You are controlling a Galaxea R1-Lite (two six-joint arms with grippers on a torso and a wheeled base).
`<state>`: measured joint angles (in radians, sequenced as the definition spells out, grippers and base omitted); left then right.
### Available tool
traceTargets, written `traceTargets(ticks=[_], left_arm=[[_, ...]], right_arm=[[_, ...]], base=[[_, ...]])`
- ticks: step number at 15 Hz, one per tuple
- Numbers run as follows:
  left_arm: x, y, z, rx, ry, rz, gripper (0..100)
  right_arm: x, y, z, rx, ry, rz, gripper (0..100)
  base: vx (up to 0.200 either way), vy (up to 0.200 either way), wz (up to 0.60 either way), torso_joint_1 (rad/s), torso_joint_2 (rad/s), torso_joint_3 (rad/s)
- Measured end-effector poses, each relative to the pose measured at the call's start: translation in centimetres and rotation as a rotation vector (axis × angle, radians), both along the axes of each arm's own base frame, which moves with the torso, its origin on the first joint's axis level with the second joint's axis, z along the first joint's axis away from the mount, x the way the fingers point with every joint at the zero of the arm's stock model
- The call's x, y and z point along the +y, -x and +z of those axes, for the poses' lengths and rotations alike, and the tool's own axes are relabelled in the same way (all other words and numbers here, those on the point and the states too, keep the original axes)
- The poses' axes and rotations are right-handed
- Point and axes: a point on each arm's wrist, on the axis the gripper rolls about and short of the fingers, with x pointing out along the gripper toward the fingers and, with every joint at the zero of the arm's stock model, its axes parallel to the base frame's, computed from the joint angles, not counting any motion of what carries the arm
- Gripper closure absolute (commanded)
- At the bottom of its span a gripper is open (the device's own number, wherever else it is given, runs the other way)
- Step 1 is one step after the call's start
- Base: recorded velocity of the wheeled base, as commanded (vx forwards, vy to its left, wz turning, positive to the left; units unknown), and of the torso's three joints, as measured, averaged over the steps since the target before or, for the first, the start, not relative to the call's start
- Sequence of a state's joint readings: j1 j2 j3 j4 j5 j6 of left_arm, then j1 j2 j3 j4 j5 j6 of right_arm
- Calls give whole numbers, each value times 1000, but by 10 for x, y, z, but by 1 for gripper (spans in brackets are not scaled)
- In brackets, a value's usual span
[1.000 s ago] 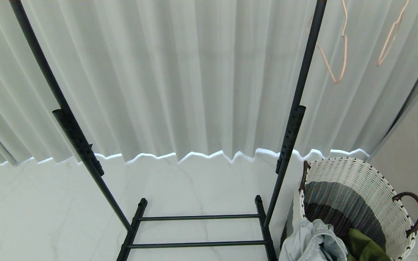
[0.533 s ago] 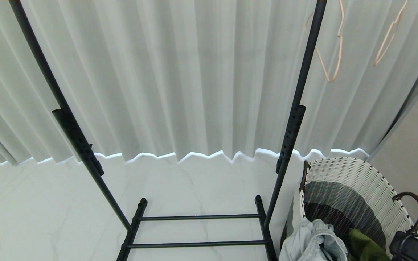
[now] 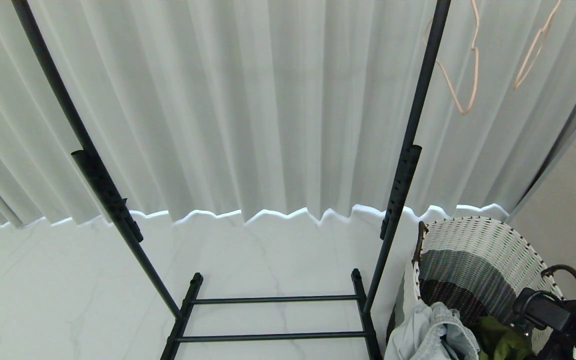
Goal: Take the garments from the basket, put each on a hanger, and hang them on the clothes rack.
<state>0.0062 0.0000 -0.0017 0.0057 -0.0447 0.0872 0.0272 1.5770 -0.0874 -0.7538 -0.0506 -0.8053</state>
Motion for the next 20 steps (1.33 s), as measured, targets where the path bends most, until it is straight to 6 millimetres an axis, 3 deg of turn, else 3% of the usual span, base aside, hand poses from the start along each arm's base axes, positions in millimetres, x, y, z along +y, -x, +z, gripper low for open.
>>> traceTargets(ticks=[1,2,8,12,16,20], left_arm=[[0,0,0,0,0,-1,0],[0,0,0,0,0,-1,0],[0,0,0,0,1,0,0],[0,0,0,1,4,-1,0],[0,0,0,0,2,0,0],[0,0,0,0,2,-1,0]], right_arm=[[0,0,1,-8,-5,-5,0],[0,0,1,-15,-8,-8,100],[-3,8,20,-126,22,-59,100],[-13,11,52,-210,62,-168,100],[-18,26,124,-132,29,-241,100],[-15,80,202,-237,-60,-313,100]], base=[[0,0,0,0,0,0],[0,0,0,0,0,0],[0,0,0,0,0,0],[0,0,0,0,0,0],[0,0,0,0,0,0],[-50,0,0,-1,-1,1]])
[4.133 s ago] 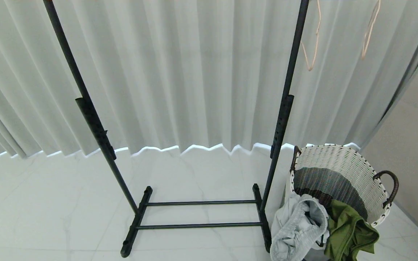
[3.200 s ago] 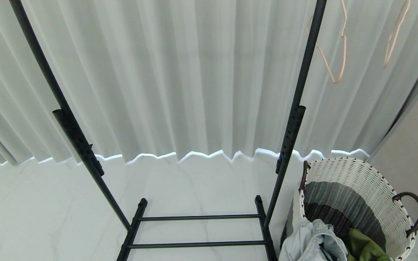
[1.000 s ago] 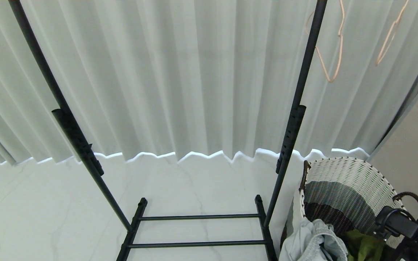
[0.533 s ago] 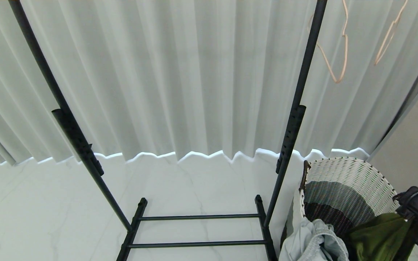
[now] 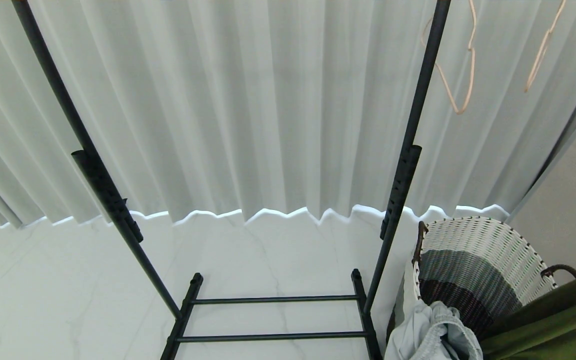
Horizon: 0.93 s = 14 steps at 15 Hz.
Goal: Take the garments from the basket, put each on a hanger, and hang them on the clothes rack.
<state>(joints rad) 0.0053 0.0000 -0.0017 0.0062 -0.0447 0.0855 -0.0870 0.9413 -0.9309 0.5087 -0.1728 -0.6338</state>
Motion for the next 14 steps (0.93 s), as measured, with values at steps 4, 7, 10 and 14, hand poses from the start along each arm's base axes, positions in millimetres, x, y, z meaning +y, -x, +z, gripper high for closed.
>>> traceTargets(ticks=[4,7,10,14], left_arm=[[0,0,0,-1,0,1,0],[0,0,0,0,0,0,0],[0,0,0,0,-2,0,0],[0,0,0,0,-4,1,0]], right_arm=[[3,31,23,-147,8,-4,100],[4,42,25,-188,11,-1,100],[4,49,27,-212,13,5,100],[5,55,28,-233,15,8,100]], base=[[-200,0,0,-5,0,6],[-200,0,0,2,1,7],[-67,0,0,-1,2,1],[0,0,0,0,0,0]])
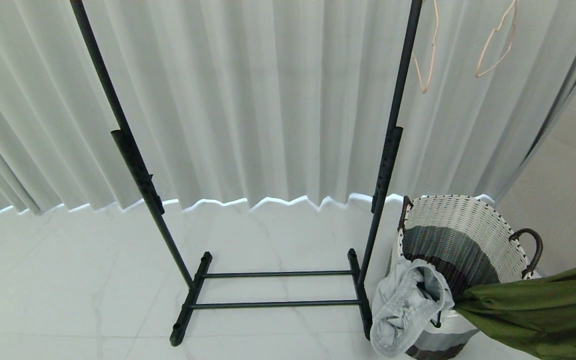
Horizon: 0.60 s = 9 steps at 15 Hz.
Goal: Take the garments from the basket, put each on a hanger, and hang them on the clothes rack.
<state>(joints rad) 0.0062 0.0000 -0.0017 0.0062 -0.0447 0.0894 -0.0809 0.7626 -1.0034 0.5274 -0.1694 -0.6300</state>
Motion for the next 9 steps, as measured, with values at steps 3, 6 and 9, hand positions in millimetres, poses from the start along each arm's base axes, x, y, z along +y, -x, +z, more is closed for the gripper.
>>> traceTargets(ticks=[3,6,9], left_arm=[[0,0,0,0,0,0,0],[0,0,0,0,0,-1,0],[0,0,0,-1,-3,0,0]], right_arm=[[0,4,-2,9,0,1,100],[1,6,-2,6,-1,4,100],[1,5,-3,17,-3,4,100]], base=[[0,200,0,2,4,2],[0,200,0,4,5,7],[0,0,0,0,0,0]])
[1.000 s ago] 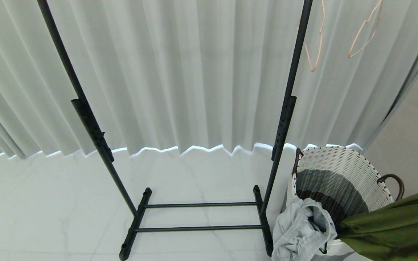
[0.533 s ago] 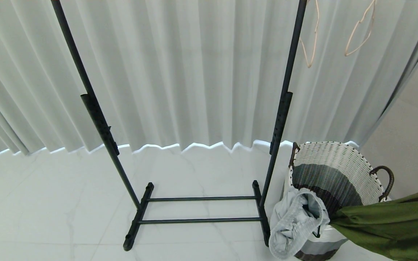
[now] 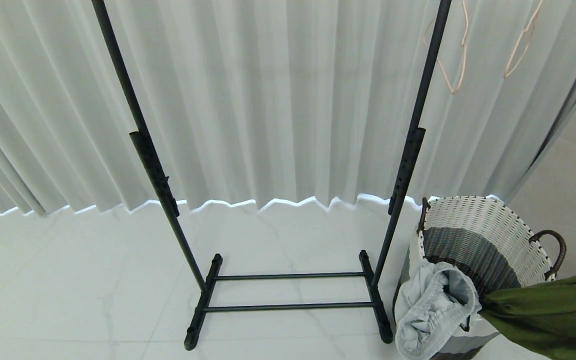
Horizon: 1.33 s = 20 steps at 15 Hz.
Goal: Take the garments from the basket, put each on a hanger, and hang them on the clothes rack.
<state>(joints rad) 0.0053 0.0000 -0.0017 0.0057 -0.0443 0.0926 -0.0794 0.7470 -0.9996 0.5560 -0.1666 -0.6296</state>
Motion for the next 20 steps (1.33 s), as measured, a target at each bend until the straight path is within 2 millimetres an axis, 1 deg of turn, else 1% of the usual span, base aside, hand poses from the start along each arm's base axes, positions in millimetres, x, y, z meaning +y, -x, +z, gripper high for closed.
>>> traceTargets(ticks=[2,5,7,9,11,12,14,16,18,20], left_arm=[[0,0,0,1,7,0,0],[0,0,0,1,11,1,0],[0,0,0,0,8,0,0],[0,0,0,2,49,6,0],[0,0,0,3,78,10,0],[0,0,0,3,81,11,0],[0,0,0,3,75,9,0],[0,0,0,2,67,7,0],[0,0,0,2,70,6,0],[0,0,2,-13,69,-3,0]], right_arm=[[0,1,-3,43,-7,2,100],[1,6,-1,114,-40,19,100],[4,15,5,194,-105,109,100],[8,29,13,302,-176,217,100],[11,44,17,430,-244,352,100],[11,47,19,464,-261,427,100],[10,48,20,517,-274,564,100],[11,44,19,555,-311,694,100],[13,40,17,586,-337,750,100],[14,31,14,568,-351,748,100]], base=[[0,0,0,0,0,0],[0,0,0,0,0,0],[0,0,0,0,0,0],[0,0,0,0,0,0],[0,0,0,0,0,0],[0,0,0,0,0,0],[0,0,0,0,0,0],[0,0,0,0,0,0],[0,0,0,0,0,0],[0,0,0,0,0,0]])
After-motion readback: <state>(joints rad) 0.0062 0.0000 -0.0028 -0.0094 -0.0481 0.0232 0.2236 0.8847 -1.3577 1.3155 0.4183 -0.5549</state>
